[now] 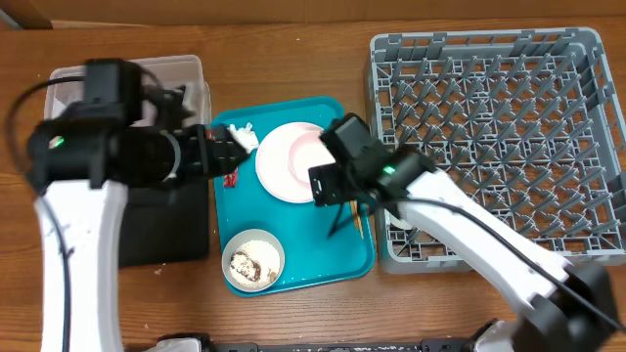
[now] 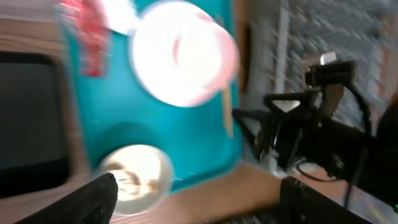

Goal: Sort waste into correct bins and load items into the dishwasher
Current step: 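Reach the right gripper to the pink bowl and grasp its rim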

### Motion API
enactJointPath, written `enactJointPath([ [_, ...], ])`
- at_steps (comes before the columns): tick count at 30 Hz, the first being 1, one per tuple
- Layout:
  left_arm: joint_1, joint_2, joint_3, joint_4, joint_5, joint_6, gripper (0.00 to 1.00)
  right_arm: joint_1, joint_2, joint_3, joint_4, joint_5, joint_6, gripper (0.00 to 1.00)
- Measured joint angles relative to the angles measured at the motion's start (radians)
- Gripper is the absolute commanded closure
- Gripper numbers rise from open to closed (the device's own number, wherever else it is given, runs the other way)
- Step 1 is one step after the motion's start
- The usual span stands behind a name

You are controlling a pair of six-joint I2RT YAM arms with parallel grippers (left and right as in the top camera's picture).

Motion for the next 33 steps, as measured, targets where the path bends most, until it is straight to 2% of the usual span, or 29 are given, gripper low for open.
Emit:
enactJointPath([
  [3,0.002,-0.087,0.017,-0.015,-0.138,-0.047,0.00,-0.001,0.054,-0.001,0.052,0.028,-0.015,0.18],
  [8,0.002,-0.230,0.028,-0.029,-0.318,-0.111,0.00,-0.001,0.150,-0.001,0.105,0.058,-0.034,0.25],
  [11,0.002,-0.276,0.033,-0.030,-0.377,-0.128,0.00,-0.001,0.185,-0.002,0.119,0.080,-0.038,0.26],
  [19,0.002,-0.283,0.034,-0.022,-0.426,-0.159,0.00,-0.006,0.189,-0.002,0.152,0.163,-0.037,0.28],
  [25,0.002,-0.255,0.034,-0.023,-0.433,-0.177,0.00,-0.028,0.189,-0.002,0.230,0.177,0.037,0.36],
  [33,0.002,-0.206,0.034,-0.023,-0.433,-0.177,0.00,-0.096,0.204,-0.002,0.246,0.143,0.086,0.36],
])
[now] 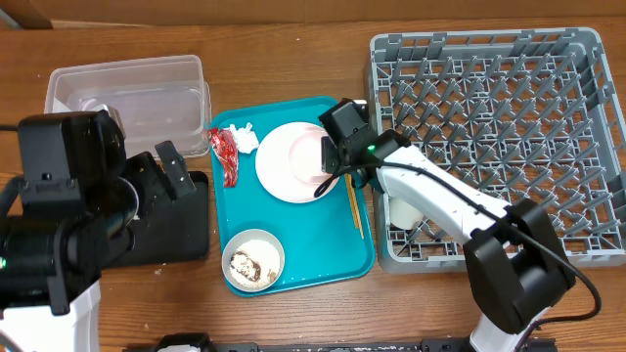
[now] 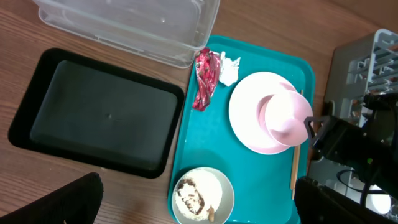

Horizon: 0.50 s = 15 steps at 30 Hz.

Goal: Sort waste into correct bins and load items into the dishwasher
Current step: 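Reach the right gripper to the pink bowl and grasp its rim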

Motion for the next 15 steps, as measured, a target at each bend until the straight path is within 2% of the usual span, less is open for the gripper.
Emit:
enactJointPath([
  [2,0.000,0.015,0.000,0.000,0.000,0.000,0.00,-0.006,0.019,0.000,0.014,-0.022,0.002,0.43],
  [5,0.000,0.037,0.000,0.000,0.000,0.000,0.00,-0.006,0.044,0.000,0.022,-0.048,0.010,0.49],
  [6,0.000,0.044,0.000,0.000,0.000,0.000,0.00,-0.006,0.052,0.000,0.018,-0.055,0.010,0.55],
  [7,0.000,0.053,0.000,0.000,0.000,0.000,0.00,-0.005,0.060,0.000,0.016,-0.063,0.011,0.65],
  [8,0.000,0.061,0.000,0.000,0.000,0.000,0.00,-0.005,0.061,0.000,0.015,-0.064,0.013,0.68],
  [15,0.000,0.123,0.000,0.000,0.000,0.000,0.00,-0.005,0.064,0.000,0.011,-0.075,0.016,0.69],
])
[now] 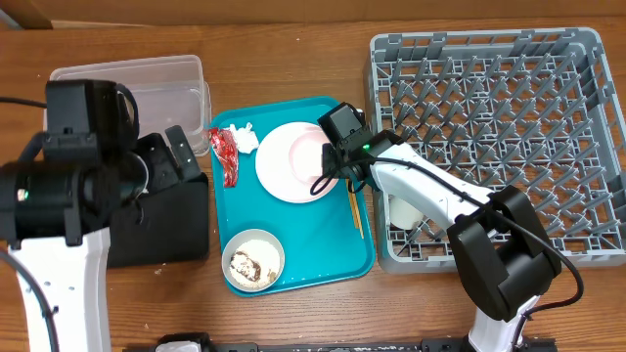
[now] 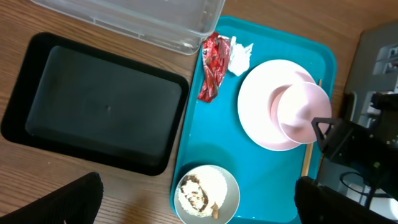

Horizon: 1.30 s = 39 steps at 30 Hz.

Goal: Sort waste into correct bins and load items into the dishwasher
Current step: 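Reach the right gripper to the pink bowl and grasp its rim, then lift the pink bowl and carry it to the rack's back right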

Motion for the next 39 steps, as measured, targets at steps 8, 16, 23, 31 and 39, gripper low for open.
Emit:
enactJointPath([
  [8,0.000,0.076,0.000,0.000,0.000,0.000,0.00,-0.002,0.022,-0.002,0.003,-0.011,0.000,0.96],
  [16,0.000,0.156,0.000,0.000,-0.002,0.000,0.00,-0.003,0.016,0.013,-0.056,-0.013,0.002,0.96],
  [23,0.000,0.217,0.000,0.000,-0.003,0.000,0.00,-0.003,-0.113,0.059,-0.150,0.060,-0.005,0.96],
  [31,0.000,0.272,0.000,0.002,-0.003,0.000,0.00,-0.004,-0.398,0.119,-0.229,0.430,-0.008,0.96],
  [39,0.000,0.302,0.000,0.004,-0.003,0.000,0.00,-0.124,-0.423,0.110,-0.390,0.945,-0.012,0.96],
])
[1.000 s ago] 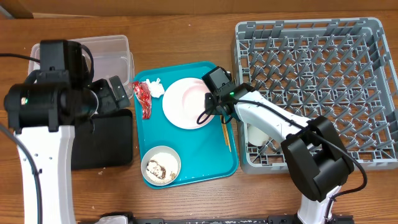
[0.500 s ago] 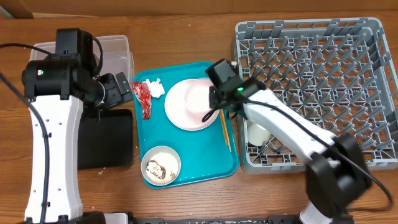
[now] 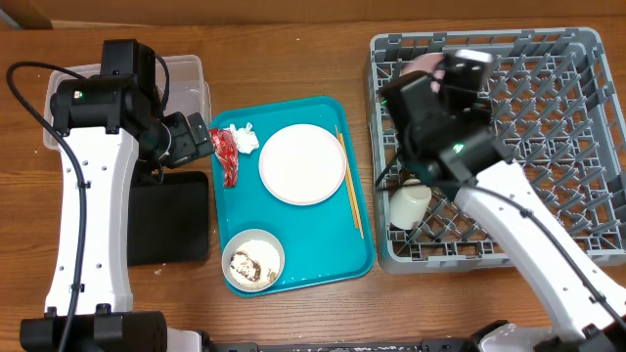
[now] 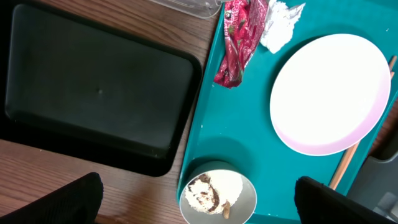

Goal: Sort waste into correct bins and load items into the dishwasher
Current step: 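Lift the pink bowl and carry it to the rack's back right, then set the pink bowl down in the rack and open the right gripper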

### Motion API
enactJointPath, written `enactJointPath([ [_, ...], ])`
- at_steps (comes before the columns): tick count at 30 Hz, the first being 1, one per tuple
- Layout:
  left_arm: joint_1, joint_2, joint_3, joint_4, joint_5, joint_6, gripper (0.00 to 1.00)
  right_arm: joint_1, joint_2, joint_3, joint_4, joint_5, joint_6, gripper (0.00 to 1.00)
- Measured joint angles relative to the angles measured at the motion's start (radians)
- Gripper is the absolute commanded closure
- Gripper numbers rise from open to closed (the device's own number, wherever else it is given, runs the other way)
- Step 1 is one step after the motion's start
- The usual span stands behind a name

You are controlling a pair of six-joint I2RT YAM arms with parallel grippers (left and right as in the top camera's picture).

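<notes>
A pale pink plate [image 3: 301, 163] lies on the teal tray [image 3: 323, 259], with wooden chopsticks [image 3: 349, 181] along its right side. At the tray's top left are a red wrapper [image 4: 239, 40] and a crumpled white tissue [image 4: 278, 26]. A bowl of food scraps [image 4: 216, 198] sits at the tray's front. My left gripper [image 4: 198, 188] hangs open high over the tray's left edge. A pink bowl [image 3: 421, 63] shows at the far left corner of the grey dish rack [image 3: 509, 137], with my right gripper [image 3: 428, 76] shut on it; that arm is blurred.
A clear plastic bin [image 3: 181, 73] stands at the back left and a black bin [image 4: 93, 93] lies in front of it, beside the tray. A white cup [image 3: 409, 205] sits in the rack's front left corner.
The pink bowl is gone from the plate and is now over the rack's far left corner with my right gripper. My left arm has moved closer to the tray.
First my right gripper was beside the plate with the pink bowl on it, and my left arm was near the wrapper. Then the left arm stood back over the black bin while the right gripper sat at the bowl. Now the bowl is at the rack.
</notes>
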Motion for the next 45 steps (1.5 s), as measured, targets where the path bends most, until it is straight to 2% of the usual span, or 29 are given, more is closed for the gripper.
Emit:
enactJointPath([
  [5,0.000,0.000,0.000,0.000,0.000,0.000,0.00,-0.178,0.055,-0.021,-0.017,0.110,0.001,0.96],
  [11,0.000,0.000,0.000,0.000,0.000,0.000,0.00,-0.386,0.130,-0.024,0.011,0.117,0.004,0.96],
  [16,0.000,0.000,0.000,0.000,0.000,0.000,0.00,-0.482,0.201,-0.024,0.039,0.117,0.005,0.96],
  [25,0.000,0.000,0.000,0.000,0.000,0.000,0.00,-0.497,0.340,-0.026,0.045,0.129,-0.004,0.96],
  [45,0.000,0.000,0.000,0.000,0.000,0.000,0.00,-0.461,0.359,-0.026,0.069,0.205,-0.020,0.96],
])
